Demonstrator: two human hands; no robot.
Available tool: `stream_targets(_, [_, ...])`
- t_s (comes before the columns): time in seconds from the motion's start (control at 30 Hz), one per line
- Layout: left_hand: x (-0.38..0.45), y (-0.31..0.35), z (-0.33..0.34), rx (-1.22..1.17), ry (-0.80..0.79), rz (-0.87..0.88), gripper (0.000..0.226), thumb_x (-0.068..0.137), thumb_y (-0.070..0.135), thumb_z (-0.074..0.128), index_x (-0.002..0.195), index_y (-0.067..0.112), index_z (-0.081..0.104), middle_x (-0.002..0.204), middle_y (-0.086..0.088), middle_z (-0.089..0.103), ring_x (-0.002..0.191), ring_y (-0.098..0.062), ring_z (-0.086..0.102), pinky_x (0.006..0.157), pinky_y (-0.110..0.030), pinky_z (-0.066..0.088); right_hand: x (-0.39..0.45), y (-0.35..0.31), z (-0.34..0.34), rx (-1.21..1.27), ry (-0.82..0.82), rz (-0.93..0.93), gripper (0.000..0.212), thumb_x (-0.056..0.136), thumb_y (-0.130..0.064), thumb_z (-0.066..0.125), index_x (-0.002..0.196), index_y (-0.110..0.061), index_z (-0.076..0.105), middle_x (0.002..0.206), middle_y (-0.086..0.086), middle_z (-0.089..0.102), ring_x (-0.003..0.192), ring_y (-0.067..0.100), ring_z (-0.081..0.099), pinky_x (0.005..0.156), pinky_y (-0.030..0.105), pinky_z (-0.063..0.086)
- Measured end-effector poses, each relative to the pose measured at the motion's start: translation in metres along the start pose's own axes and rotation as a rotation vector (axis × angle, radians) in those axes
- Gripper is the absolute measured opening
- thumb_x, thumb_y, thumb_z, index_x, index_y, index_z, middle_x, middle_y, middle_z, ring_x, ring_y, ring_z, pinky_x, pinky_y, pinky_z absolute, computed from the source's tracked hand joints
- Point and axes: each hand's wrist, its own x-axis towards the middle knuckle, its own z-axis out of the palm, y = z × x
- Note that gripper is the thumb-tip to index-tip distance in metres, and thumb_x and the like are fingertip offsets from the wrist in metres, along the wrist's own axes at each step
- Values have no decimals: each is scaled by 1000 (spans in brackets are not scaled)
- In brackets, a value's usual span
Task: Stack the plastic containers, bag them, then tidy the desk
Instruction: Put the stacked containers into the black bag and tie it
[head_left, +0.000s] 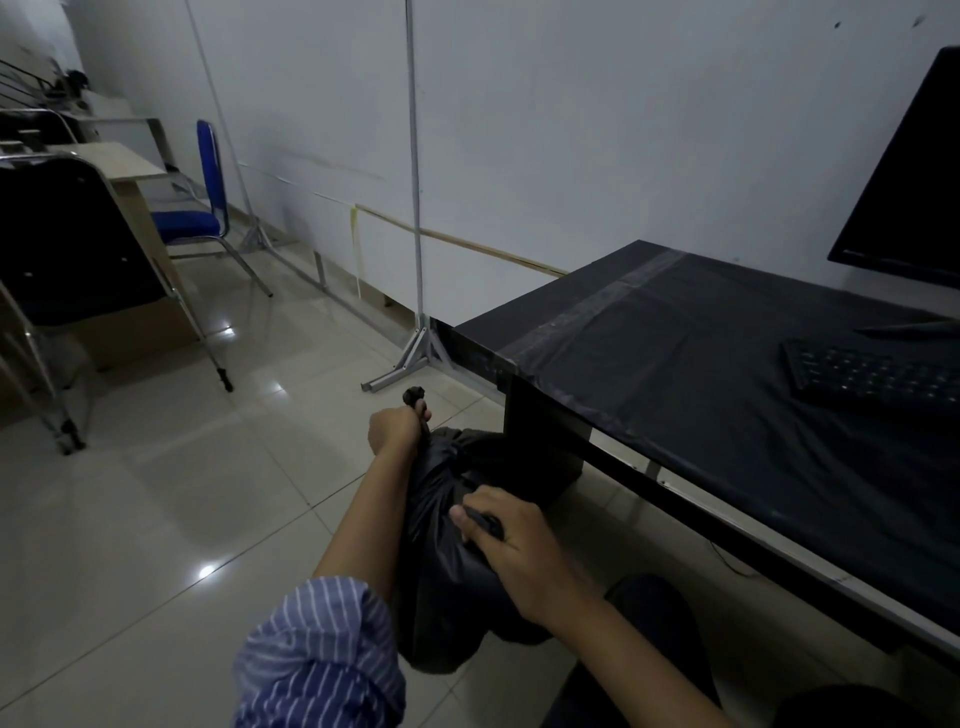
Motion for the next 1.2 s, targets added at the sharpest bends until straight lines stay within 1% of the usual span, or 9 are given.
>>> stream_targets(0.13, [-10,-10,0,168,47,228,32,96,17,52,66,9,58,52,8,60,56,-10,58,53,-21,39,0,4,2,145,38,120,39,100,-29,51,68,-7,51,69,0,50,68,6,50,67,21,37])
stream_targets(0.3, [-33,-19,0,-98,-352,382,44,102,41,35,70,12,42,92,-19,73,90,-31,68,81,-37,54,9,22,-5,412,153,337,26,94,-26,61,78,-6,59,64,-6,56,64,7,55,67,23,45])
stream_targets(0.43, [-48,-24,-2,-37,-556,377,53,81,70,49,79,17,50,103,-8,74,97,-26,68,85,-36,53,29,30,-19,515,210,373,13,95,-16,60,91,-5,53,78,1,63,72,7,65,74,23,54])
stream_targets(0.5, [-57,-22,-4,60,-594,460,38,63,53,67,89,25,61,89,10,74,84,-6,69,75,-24,51,39,30,-25,639,262,410,10,95,-10,58,95,-2,52,83,6,64,72,11,66,76,27,56])
stream_targets(0.57, [-62,-22,-3,195,-629,514,60,50,39,78,105,28,58,83,18,71,76,4,67,67,-13,48,47,29,-30,651,290,431,10,94,-8,60,95,-2,53,83,9,62,66,13,62,68,23,55])
stream_targets(0.73, [-74,-37,8,489,-547,592,75,36,56,90,103,44,57,97,26,68,90,12,63,76,-11,49,55,24,-43,434,295,450,16,83,-7,73,87,0,59,79,10,64,69,12,60,61,14,48])
stream_targets(0.9, [-90,-54,26,412,-498,682,38,61,45,76,95,52,61,94,22,70,88,7,66,77,-23,55,52,17,-42,344,238,443,21,76,-9,80,86,3,66,80,15,61,75,20,58,70,26,49])
stream_targets(1.0, [-89,-61,29,383,-487,640,23,75,36,67,95,45,64,93,15,72,89,0,67,77,-26,55,46,18,-43,232,223,387,17,80,-16,78,90,-3,73,88,5,72,80,10,66,76,16,52])
stream_targets(1.2, [-69,-69,20,361,-214,513,25,90,35,63,109,20,70,109,-7,72,107,-22,64,82,-24,43,23,38,-53,-40,415,235,13,94,-23,60,97,-23,72,100,-4,64,96,13,61,84,30,53])
